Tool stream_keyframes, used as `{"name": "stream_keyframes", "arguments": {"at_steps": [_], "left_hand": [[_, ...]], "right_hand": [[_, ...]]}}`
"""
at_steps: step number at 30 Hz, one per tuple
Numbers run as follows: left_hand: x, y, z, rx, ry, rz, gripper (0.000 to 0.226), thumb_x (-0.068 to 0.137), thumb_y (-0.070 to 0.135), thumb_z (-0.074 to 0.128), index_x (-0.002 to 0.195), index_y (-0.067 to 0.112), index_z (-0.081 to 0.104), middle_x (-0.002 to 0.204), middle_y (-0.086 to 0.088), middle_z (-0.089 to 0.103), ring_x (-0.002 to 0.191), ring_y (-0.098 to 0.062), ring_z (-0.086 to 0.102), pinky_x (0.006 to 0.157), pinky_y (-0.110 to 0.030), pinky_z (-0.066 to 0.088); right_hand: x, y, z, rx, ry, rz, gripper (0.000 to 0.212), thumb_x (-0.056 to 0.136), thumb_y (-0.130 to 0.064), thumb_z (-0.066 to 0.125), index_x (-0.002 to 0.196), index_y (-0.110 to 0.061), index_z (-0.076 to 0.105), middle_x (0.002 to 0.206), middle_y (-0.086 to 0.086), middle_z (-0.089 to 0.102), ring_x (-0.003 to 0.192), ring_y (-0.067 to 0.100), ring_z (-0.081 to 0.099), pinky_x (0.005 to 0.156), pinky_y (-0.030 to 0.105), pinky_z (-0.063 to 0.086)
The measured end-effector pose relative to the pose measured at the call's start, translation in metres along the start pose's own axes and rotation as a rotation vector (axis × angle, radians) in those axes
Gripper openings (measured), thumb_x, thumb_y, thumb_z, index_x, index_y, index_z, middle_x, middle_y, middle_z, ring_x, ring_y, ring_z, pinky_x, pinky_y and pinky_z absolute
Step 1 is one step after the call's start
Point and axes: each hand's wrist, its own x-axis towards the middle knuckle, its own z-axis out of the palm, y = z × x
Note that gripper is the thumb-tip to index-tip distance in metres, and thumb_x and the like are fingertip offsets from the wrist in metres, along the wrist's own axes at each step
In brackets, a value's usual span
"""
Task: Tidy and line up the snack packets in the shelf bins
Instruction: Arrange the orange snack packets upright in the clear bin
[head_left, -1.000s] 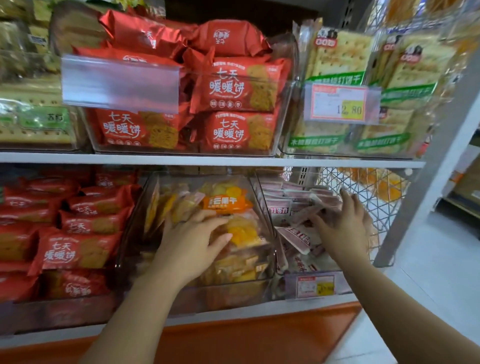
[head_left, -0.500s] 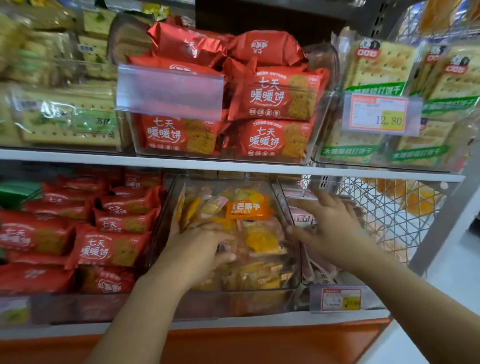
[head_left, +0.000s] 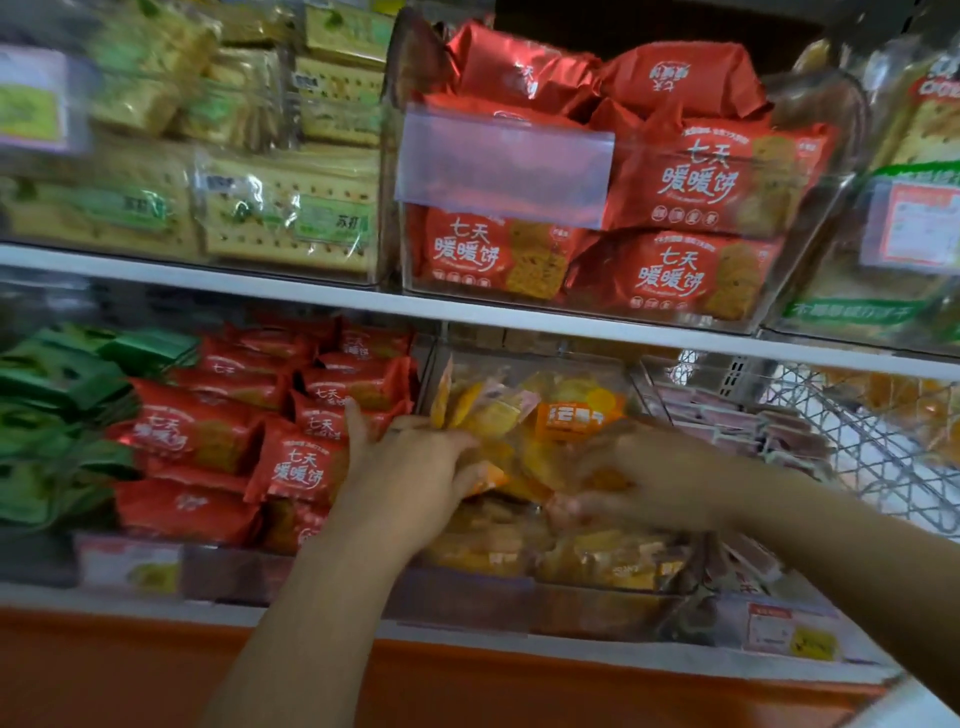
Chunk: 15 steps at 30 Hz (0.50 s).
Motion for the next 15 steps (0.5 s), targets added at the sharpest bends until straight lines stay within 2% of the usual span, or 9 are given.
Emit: {"name": "stream_keyframes", "arguments": {"at_steps": [2, 4, 6, 8, 10, 12, 13, 15], "left_hand": [[-0.001, -0.001, 0.0, -0.046, -0.019, 0.01, 0.045, 0.087, 0.064, 0.043, 0.126, 0.043, 0.051, 0.128, 0.015, 0.056, 0.137, -0.013, 0.027, 0.109, -0.061, -0.013], [-0.003, 0.003, 0.001, -0.094, -0.07, 0.022, 0.042, 0.082, 0.065, 0.05, 0.118, 0.045, 0.056, 0.126, 0.017, 0.056, 0.137, -0.012, 0.024, 0.108, -0.061, -0.015], [-0.003, 0.006, 0.002, -0.096, -0.036, 0.045, 0.027, 0.084, 0.052, 0.054, 0.109, 0.043, 0.061, 0.117, 0.018, 0.06, 0.134, -0.009, 0.028, 0.109, -0.06, -0.015], [0.0, 0.005, 0.001, -0.083, 0.06, 0.066, 0.017, 0.091, 0.039, 0.05, 0.101, 0.038, 0.064, 0.108, 0.016, 0.063, 0.127, -0.006, 0.038, 0.111, -0.054, -0.013], [0.005, 0.0, -0.001, -0.097, 0.226, 0.081, 0.018, 0.094, 0.033, 0.045, 0.096, 0.036, 0.062, 0.097, 0.015, 0.065, 0.109, -0.006, 0.053, 0.115, -0.048, -0.002], [0.01, -0.004, -0.005, -0.2, 0.42, 0.105, 0.017, 0.095, 0.03, 0.046, 0.094, 0.035, 0.061, 0.086, 0.015, 0.066, 0.088, -0.006, 0.06, 0.115, -0.05, 0.016], [0.012, -0.005, -0.007, -0.287, 0.496, 0.112, 0.016, 0.095, 0.028, 0.047, 0.095, 0.033, 0.062, 0.083, 0.016, 0.065, 0.081, -0.005, 0.059, 0.109, -0.053, 0.027], [0.013, -0.004, -0.011, -0.466, 0.568, 0.116, 0.017, 0.097, 0.029, 0.047, 0.101, 0.028, 0.064, 0.087, 0.018, 0.063, 0.082, -0.005, 0.059, 0.097, -0.054, 0.041]], "right_hand": [[0.015, -0.001, 0.001, -0.049, 0.068, -0.042, 0.034, 0.085, -0.051, 0.051, 0.112, -0.032, 0.061, 0.119, -0.013, 0.061, 0.115, 0.012, 0.052, 0.099, 0.037, 0.038], [0.032, -0.005, 0.003, -0.077, 0.059, -0.079, 0.037, 0.084, -0.039, 0.058, 0.12, -0.033, 0.057, 0.128, -0.011, 0.057, 0.122, 0.015, 0.046, 0.101, 0.038, 0.037], [0.049, -0.01, 0.009, -0.088, 0.061, -0.135, 0.04, 0.081, -0.036, 0.062, 0.12, -0.033, 0.056, 0.126, -0.008, 0.059, 0.12, 0.019, 0.047, 0.097, 0.04, 0.04], [0.06, -0.012, 0.013, -0.039, 0.113, -0.163, 0.03, 0.081, -0.033, 0.063, 0.111, -0.031, 0.06, 0.114, -0.005, 0.063, 0.11, 0.022, 0.054, 0.088, 0.039, 0.045], [0.064, -0.013, 0.011, 0.06, 0.194, -0.166, 0.023, 0.084, -0.025, 0.062, 0.106, -0.028, 0.065, 0.108, -0.004, 0.067, 0.101, 0.021, 0.06, 0.083, 0.037, 0.048], [0.064, -0.012, 0.004, 0.134, 0.301, -0.143, 0.018, 0.089, -0.025, 0.059, 0.104, -0.026, 0.068, 0.104, -0.004, 0.071, 0.095, 0.018, 0.064, 0.082, 0.036, 0.05], [0.063, -0.012, 0.0, 0.17, 0.364, -0.128, 0.018, 0.091, -0.03, 0.056, 0.101, -0.022, 0.069, 0.097, -0.003, 0.072, 0.089, 0.016, 0.065, 0.079, 0.035, 0.05], [0.058, -0.015, -0.005, 0.276, 0.475, -0.086, 0.023, 0.093, -0.033, 0.054, 0.086, -0.016, 0.068, 0.076, -0.002, 0.069, 0.069, 0.011, 0.062, 0.067, 0.035, 0.049]]}}
